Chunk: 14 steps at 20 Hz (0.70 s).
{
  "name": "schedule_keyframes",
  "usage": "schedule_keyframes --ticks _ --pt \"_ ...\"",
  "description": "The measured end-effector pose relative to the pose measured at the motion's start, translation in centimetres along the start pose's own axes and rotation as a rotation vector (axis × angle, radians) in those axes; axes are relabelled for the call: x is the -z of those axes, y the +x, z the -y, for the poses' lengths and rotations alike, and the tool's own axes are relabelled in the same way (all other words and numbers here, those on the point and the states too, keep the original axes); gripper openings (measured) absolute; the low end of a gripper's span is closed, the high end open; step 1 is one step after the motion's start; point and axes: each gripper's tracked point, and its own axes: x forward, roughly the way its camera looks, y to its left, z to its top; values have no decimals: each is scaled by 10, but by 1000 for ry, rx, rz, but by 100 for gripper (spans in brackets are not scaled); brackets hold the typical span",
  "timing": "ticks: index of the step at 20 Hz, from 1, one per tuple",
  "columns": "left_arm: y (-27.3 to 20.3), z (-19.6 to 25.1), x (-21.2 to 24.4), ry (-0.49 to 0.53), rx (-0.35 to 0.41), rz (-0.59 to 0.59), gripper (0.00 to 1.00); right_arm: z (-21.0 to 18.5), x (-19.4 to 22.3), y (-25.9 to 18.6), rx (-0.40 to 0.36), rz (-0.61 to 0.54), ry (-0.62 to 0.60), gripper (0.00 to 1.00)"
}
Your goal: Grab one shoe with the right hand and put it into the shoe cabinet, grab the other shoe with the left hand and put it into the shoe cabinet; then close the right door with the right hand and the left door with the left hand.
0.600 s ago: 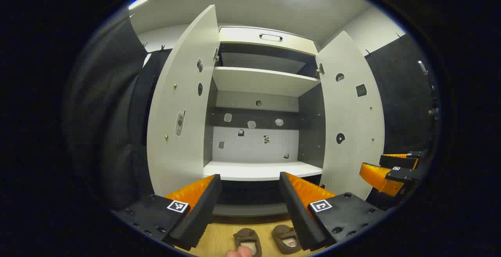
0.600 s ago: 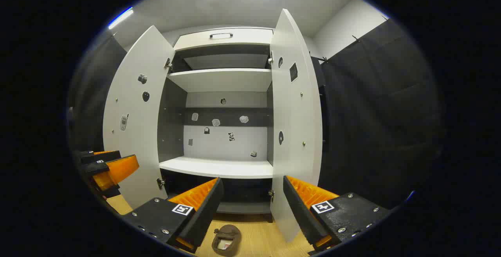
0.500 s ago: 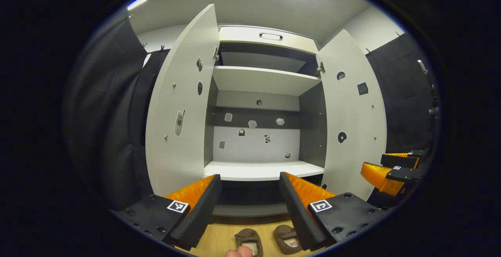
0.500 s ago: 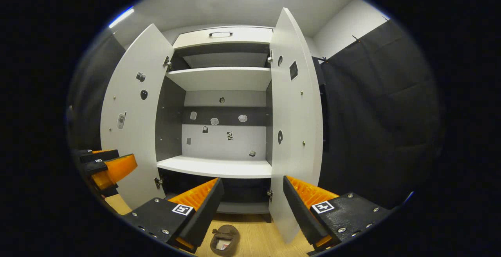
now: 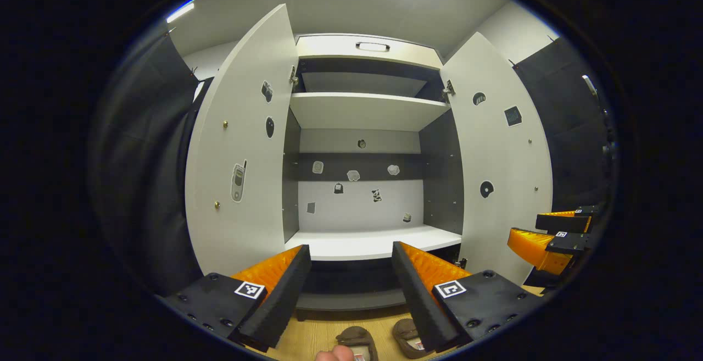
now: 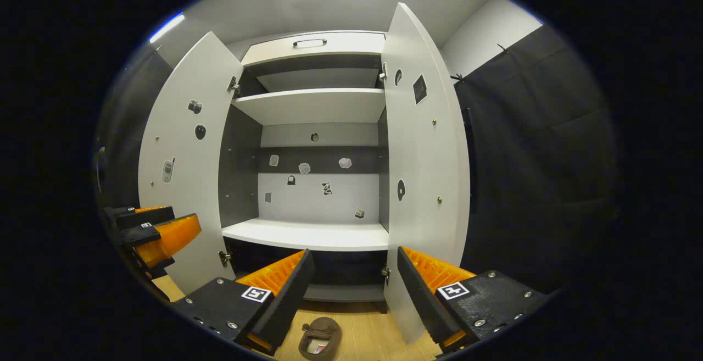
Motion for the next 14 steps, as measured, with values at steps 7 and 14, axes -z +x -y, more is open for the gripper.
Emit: schedule_keyframes --ticks 7,14 --pt "0 -8 12 2 -9 -26 96 -9 2 2 -16 -13 -9 94" --pt "-10 -18 4 -1 -35 -3 96 -17 -10 -2 -37 31 -17 94"
